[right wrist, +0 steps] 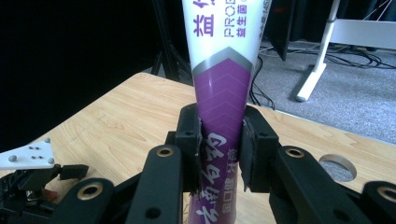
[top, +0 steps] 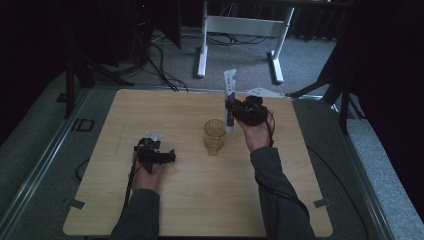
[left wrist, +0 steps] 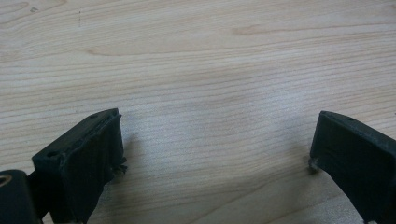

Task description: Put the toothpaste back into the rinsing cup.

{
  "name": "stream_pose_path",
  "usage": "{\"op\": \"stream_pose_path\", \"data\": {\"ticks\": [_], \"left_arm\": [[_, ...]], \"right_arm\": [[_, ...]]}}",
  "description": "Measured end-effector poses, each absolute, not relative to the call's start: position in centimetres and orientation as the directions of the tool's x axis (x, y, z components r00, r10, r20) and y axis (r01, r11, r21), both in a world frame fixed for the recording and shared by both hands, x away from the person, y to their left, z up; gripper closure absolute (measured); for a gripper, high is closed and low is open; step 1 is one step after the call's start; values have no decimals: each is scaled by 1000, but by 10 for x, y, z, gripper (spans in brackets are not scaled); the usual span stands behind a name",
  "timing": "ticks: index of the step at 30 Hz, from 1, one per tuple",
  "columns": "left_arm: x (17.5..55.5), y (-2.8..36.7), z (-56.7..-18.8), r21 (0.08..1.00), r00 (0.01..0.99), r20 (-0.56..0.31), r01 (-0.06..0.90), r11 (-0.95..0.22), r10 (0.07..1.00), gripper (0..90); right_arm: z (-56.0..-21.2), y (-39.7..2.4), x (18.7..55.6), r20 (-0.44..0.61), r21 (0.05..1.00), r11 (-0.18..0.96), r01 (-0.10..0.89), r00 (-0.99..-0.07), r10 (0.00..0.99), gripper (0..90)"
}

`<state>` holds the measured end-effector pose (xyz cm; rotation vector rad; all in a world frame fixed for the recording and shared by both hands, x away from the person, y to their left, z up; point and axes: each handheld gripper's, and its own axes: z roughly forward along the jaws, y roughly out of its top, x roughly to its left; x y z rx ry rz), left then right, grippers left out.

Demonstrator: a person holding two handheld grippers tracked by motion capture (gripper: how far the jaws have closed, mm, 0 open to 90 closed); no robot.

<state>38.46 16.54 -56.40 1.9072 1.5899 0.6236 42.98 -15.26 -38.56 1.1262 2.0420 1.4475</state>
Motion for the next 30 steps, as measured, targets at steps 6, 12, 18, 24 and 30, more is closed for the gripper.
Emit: {"op": "stream_pose_path", "data": {"ticks": [6, 12, 18, 24, 30], "left_arm": [[385, 165, -564, 688, 183, -8, 715, -127, 983, 27], [385, 165, -564, 687, 183, -8, 715, -128, 983, 27], [385, 165, -564, 687, 183, -8, 716, -127, 983, 27], [385, 165, -564, 687, 183, -8, 716, -128, 983, 27], [385, 165, -564, 687, 183, -8, 716, -128, 983, 27]], "right_arm": [[-387, -151, 432, 122, 915, 145, 376, -602, 789, 720], [-389, -149, 434, 118, 918, 143, 369, -601, 791, 720], [-393, -146, 436, 119, 919, 143, 368, -603, 789, 717], [-395, -143, 437, 125, 921, 132, 367, -598, 792, 717], [-398, -140, 437, 114, 925, 136, 355, -600, 792, 717]]}}
